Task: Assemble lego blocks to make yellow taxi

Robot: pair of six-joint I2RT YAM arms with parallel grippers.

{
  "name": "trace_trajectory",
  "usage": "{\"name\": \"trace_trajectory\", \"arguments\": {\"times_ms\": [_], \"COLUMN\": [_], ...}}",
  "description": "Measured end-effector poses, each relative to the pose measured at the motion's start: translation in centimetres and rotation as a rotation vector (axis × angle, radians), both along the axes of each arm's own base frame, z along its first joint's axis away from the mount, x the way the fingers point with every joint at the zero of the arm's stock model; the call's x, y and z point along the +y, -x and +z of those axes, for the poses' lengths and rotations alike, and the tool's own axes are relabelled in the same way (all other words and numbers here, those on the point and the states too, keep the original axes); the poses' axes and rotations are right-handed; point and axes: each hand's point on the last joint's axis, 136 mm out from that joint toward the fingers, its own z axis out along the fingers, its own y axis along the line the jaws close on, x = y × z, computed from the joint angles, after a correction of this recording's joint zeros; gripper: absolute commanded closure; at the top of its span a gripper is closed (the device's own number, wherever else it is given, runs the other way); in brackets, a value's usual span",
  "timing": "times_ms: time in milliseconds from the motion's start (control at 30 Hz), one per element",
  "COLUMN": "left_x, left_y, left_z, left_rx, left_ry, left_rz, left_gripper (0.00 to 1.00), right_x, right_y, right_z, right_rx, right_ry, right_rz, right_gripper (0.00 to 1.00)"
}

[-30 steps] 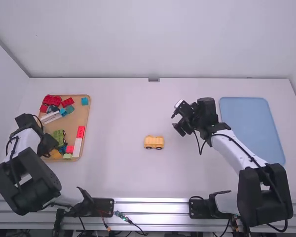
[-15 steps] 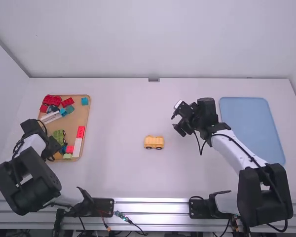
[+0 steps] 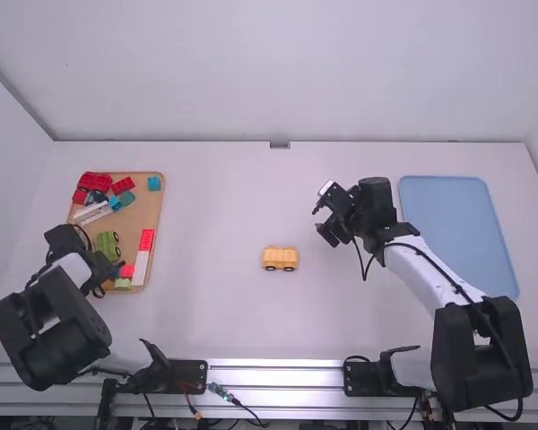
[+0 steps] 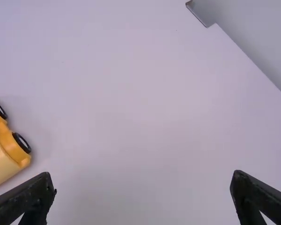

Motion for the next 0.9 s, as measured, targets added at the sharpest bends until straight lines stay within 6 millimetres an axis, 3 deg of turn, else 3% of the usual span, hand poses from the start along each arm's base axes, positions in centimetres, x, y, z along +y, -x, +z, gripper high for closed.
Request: {"name": "trace_trajectory", "arguments": {"times_ms": [133, 367, 900], "left_x": [0.0, -0.4, 0.0], "left_y": [-0.8, -0.5, -0.6], "left_z": [-0.2, -0.7, -1.2], "left_rx": [-0.048, -0.045, -0.092], "left_ry": [-0.018, -0.008, -0.065], "left_rz": [-0.032, -0.035, -0.024], "left_gripper": [0.41, 0.46, 0.45], "right_x": [-0.1, -0.1, -0.1], "right_y": [0.0, 0.0, 0.0], "right_z": [0.0, 0.0, -0.1], "right_rx": [0.003, 0.004, 0.007], "right_ry": [-0.002, -0.003, 0.000], "right_rz": [-0.008, -0.010, -0.013], "right_gripper": [0.01, 0.01, 0.01]}}
